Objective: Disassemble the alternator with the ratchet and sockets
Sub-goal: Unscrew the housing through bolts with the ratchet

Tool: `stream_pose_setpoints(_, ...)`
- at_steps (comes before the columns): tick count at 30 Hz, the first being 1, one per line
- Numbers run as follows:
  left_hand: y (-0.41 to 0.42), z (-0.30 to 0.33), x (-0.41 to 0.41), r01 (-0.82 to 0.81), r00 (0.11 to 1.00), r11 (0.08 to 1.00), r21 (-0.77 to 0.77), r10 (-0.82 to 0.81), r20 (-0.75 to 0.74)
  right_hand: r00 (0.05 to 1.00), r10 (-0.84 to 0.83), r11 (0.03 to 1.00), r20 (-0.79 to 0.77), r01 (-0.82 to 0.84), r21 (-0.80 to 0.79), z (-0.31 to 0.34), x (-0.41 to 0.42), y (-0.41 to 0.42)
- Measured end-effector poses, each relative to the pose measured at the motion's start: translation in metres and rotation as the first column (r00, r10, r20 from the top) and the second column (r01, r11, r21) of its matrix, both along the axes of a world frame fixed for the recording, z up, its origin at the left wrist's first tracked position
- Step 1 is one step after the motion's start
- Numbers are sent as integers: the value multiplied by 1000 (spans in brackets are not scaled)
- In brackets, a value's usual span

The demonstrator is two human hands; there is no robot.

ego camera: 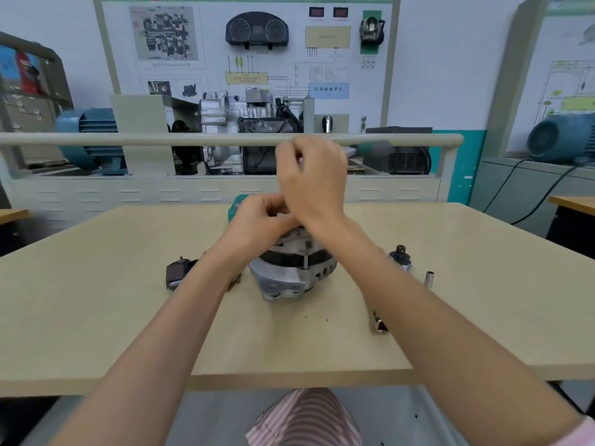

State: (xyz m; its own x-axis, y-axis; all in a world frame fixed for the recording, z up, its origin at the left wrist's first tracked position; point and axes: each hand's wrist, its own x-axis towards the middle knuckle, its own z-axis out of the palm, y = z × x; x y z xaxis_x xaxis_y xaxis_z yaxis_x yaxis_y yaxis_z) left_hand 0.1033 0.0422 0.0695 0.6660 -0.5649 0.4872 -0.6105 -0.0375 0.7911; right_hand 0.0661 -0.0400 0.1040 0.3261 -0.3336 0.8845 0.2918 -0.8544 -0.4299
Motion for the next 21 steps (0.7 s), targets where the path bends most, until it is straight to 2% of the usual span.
stream_pose_setpoints(1,0,0,0,30,1000,1000,3,-30,-11,978,209,972,-12,-206,110,6,1,-2)
stream_pose_setpoints(2,0,0,-1,47,999,999,4,-47,-25,924,382,896,-9,-368,248,13,1,-4)
stream_pose_setpoints(4,-1,-2,1,47,998,999,-9,-48,-44,784,610,658,111,-580,480,21,2,-7)
stream_pose_setpoints(5,-1,-2,1,36,998,999,-19,-37,-55,722,663,540,199,-645,541,21,3,-9)
stream_pose_setpoints(6,-1,-2,0,26,997,999,-27,-28,-71,694,671,486,262,-678,551,19,4,-8)
stream_pose_setpoints(7,0,-2,0,22,997,999,-27,-24,-76,721,633,542,281,-673,503,15,3,-5)
stream_pose_setpoints(8,1,-1,-1,12,998,1000,-18,-13,-64,805,539,704,248,-592,392,8,2,-1)
stream_pose_setpoints(9,2,-1,-2,-16,999,1000,-6,16,-41,910,367,889,192,-404,214,-2,3,2)
stream_pose_setpoints(10,1,0,-1,-58,998,998,4,58,-14,985,106,994,136,-110,22,-11,4,5)
stream_pose_setpoints(11,0,1,0,-97,995,995,14,97,14,977,-186,974,102,198,-115,-16,5,8)
stream_pose_setpoints(12,-2,2,1,-128,991,991,29,127,36,917,-391,900,76,398,-176,-19,5,10)
stream_pose_setpoints(13,-3,2,-1,-145,988,989,40,143,56,877,-478,857,49,478,-191,-19,6,10)
stream_pose_setpoints(14,-4,1,-1,-152,986,988,40,149,68,879,-476,864,19,472,-174,-16,6,9)
stream_pose_setpoints(15,-4,1,-2,-143,988,989,26,142,59,919,-394,911,-9,389,-133,-11,6,7)
stream_pose_setpoints(16,-4,0,-3,-117,993,993,6,117,31,973,-230,972,-17,229,-54,-4,5,6)
stream_pose_setpoints(17,-3,-1,-4,-73,997,997,-12,73,0,1000,12,998,-21,-10,69,2,5,3)
stream_pose_setpoints(18,-2,-1,-4,-26,999,999,-21,25,-30,963,270,936,-3,-262,234,9,4,-1)
stream_pose_setpoints(19,-2,-2,-4,9,998,1000,-27,-11,-54,875,480,794,63,-463,394,15,3,-5)
stream_pose_setpoints(21,-3,-4,-2,28,997,998,-51,-32,-69,661,701,443,266,-696,565,20,3,-9)
